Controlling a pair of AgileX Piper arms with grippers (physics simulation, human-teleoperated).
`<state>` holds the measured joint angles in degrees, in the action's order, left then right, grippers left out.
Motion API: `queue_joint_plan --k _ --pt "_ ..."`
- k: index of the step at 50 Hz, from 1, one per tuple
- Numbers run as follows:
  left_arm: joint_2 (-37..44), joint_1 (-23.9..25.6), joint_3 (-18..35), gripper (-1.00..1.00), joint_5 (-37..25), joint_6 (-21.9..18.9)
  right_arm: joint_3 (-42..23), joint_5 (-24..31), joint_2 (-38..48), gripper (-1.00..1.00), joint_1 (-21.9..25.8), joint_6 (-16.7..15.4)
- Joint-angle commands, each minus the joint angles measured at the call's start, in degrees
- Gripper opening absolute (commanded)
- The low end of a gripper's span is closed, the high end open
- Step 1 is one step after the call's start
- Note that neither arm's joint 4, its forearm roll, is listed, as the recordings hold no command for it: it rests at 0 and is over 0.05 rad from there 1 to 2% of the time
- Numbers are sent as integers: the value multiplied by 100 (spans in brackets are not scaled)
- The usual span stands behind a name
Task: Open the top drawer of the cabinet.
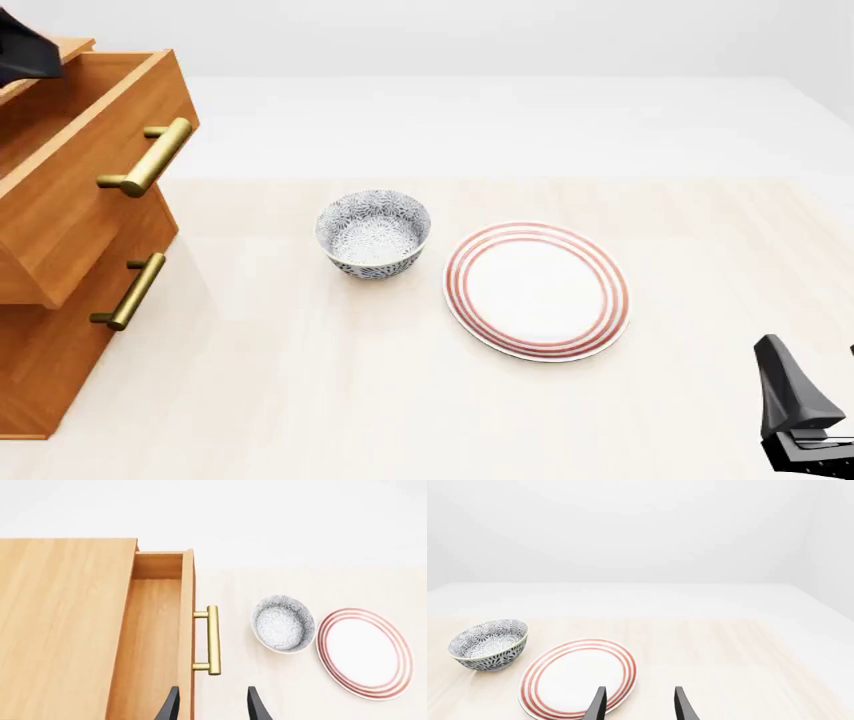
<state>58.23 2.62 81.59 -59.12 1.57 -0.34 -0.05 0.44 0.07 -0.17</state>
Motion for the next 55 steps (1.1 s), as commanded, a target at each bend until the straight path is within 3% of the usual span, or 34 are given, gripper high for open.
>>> queue_joint_plan --k 1,25,55 --pt "-15 4 -74 100 73 145 0 0 -1 100 0 0" --pt "-162 -46 -751 100 542 266 0 0 0 100 1 -1" --pt "-372 -325 -1198 100 686 235 0 0 0 100 1 1"
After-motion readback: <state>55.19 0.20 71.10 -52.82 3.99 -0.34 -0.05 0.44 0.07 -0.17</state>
